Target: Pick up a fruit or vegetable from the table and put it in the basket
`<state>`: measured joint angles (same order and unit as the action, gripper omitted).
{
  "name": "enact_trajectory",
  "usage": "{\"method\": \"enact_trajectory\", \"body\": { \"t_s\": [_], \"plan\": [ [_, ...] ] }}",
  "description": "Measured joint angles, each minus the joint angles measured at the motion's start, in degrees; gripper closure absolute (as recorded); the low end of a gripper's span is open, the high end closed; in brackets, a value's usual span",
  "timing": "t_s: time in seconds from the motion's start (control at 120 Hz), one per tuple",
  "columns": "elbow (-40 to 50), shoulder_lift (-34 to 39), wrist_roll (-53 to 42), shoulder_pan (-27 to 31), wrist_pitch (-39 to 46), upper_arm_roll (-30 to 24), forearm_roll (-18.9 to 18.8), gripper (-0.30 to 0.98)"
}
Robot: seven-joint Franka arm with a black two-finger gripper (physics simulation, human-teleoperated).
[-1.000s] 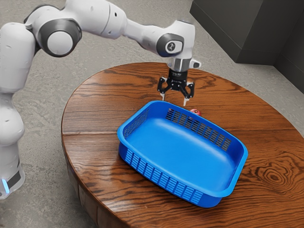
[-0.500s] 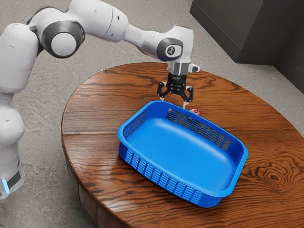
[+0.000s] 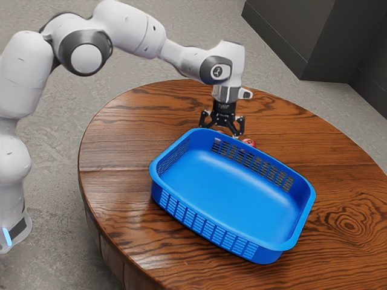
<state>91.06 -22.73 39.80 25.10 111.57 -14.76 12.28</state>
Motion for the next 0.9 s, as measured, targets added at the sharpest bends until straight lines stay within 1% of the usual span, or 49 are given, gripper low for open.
{"method": "enact_trajectory", "body": {
  "t_s": [0.192,0.242,0.367,0.5,0.7,0.775,0.9],
  "plan": [
    [0.0,-0.7,-0.1,0.3,0.2,0.0,0.6,0.03],
    [0.0,-0.7,-0.1,0.3,0.2,0.0,0.6,0.08],
    [0.0,-0.6,-0.1,0.4,0.2,0.1,0.3,0.27],
    [-0.1,-0.4,0.3,0.4,0.2,0.1,-0.2,0.38],
    [-0.2,0.0,1.7,0.4,0.0,0.1,-0.8,0.42],
    [-0.5,0.9,2.2,0.4,0.0,0.2,-2.0,0.44],
    [-0.9,2.5,2.9,0.4,0.0,0.6,-3.1,0.41]
  ]
}}
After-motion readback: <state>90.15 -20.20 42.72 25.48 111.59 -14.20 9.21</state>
